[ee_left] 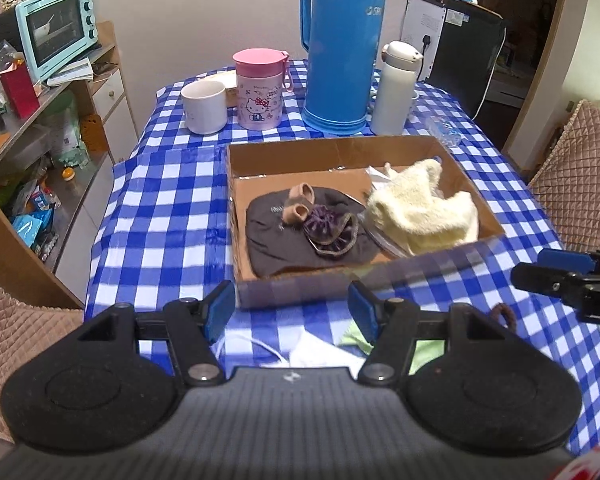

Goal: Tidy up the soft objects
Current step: 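Lift both grippers out of the box and return to the pile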

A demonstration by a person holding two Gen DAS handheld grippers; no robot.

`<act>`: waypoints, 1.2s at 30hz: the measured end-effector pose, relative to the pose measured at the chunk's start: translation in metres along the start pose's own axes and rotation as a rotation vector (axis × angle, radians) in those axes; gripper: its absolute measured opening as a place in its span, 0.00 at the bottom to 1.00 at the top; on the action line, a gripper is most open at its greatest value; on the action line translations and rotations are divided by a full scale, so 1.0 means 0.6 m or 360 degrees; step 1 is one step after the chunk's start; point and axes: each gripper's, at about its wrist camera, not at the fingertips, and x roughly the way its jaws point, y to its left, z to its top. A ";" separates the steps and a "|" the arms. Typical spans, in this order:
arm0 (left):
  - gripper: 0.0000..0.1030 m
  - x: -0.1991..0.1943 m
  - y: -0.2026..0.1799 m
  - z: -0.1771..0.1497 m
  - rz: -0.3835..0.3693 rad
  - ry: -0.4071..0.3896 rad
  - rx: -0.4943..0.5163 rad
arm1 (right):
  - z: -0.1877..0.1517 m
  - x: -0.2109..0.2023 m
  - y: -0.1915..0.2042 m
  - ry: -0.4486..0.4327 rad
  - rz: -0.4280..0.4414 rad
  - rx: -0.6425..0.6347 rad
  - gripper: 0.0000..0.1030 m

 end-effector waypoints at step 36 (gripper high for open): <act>0.58 -0.119 -0.044 -0.195 0.0105 0.0153 -0.0104 | -0.147 -0.108 0.021 0.0221 0.0149 -0.0114 0.67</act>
